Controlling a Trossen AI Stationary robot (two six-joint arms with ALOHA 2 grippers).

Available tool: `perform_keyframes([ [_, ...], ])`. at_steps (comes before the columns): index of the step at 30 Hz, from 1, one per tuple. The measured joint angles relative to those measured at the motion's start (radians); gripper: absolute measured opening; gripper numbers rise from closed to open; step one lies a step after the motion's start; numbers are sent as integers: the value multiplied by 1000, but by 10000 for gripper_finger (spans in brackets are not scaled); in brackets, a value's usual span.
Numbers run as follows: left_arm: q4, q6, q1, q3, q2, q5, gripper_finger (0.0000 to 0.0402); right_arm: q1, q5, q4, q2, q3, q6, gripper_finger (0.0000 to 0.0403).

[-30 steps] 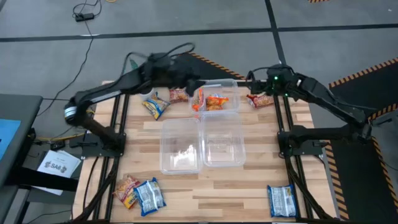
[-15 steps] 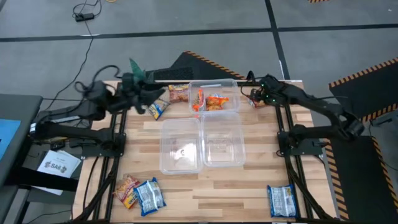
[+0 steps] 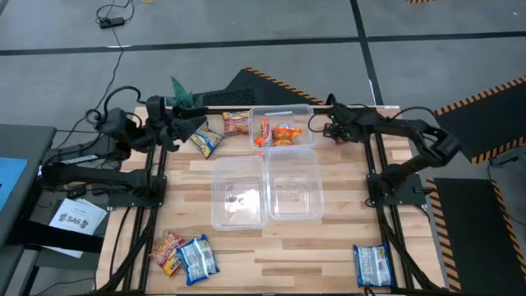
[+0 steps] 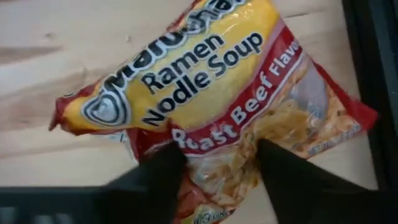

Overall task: Sort Maruchan noodles
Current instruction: Put the top right red noodle pack into the bottom right transparent bin

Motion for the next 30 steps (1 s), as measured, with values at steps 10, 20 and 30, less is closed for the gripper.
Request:
perform_keyframes([
  [10,35,45,-1,0,-63,53,238,50,-19,-112,-274,25,-112,17],
  [20,35,114,0,0,-132,47,238,352,-168,145,-717,119,-123,16],
  [30,8,106,0,0,-113,47,238,1072,-15,156,-592,131,21,16],
])
